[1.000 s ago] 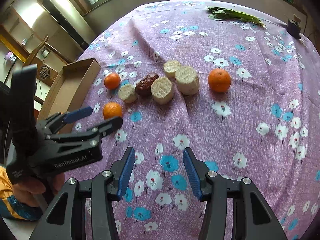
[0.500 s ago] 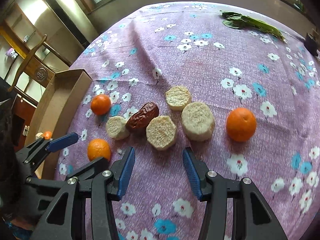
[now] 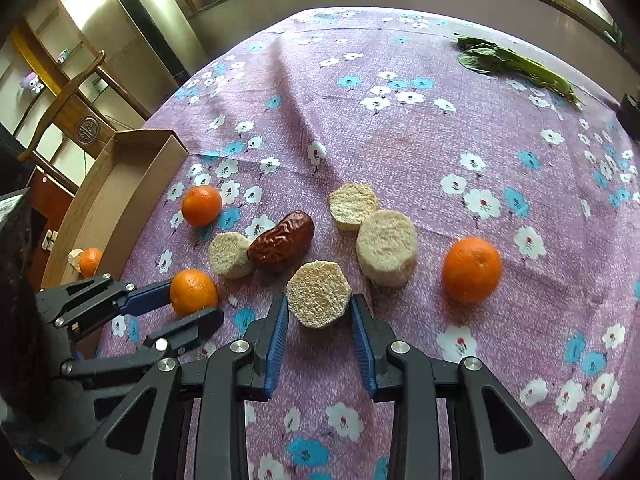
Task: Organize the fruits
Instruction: 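Grasp an orange with left tool while right tool grasps a round rice cake slice, then drop the orange into the box with left tool while right tool drops the slice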
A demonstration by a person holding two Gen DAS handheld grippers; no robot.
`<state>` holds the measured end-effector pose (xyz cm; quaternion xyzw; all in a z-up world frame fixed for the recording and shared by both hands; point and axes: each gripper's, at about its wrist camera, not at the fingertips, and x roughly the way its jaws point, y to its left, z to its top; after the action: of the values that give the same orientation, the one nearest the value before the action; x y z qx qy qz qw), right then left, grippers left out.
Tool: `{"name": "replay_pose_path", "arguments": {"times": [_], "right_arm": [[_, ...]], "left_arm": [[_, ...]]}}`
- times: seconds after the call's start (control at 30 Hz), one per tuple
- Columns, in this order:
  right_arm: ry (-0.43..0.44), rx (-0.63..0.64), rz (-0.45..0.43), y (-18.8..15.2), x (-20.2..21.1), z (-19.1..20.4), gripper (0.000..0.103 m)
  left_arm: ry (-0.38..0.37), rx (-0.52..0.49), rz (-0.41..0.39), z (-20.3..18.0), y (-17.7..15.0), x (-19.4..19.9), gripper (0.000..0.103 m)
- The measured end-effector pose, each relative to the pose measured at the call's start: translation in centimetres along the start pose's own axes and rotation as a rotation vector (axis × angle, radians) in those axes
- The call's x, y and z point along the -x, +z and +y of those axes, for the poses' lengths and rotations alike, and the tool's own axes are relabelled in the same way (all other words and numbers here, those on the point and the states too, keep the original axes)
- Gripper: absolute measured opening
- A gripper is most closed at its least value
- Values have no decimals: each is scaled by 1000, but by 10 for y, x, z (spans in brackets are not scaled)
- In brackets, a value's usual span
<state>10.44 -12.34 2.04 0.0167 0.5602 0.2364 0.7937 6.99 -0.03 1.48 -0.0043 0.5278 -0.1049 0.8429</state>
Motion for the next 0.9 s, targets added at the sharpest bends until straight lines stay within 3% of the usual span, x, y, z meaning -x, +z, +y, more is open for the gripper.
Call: {"name": "replay_pose_path", "arguments": {"times": [0.37,0.9], "right_arm": [[31,-58,-14,-26,34,-2,34],[46,-6,-8,-39,50,51,34]], "left_arm": [[9,30,-10,15,-13,31,32],[53,54,-61,46,-32,76,32]]}}
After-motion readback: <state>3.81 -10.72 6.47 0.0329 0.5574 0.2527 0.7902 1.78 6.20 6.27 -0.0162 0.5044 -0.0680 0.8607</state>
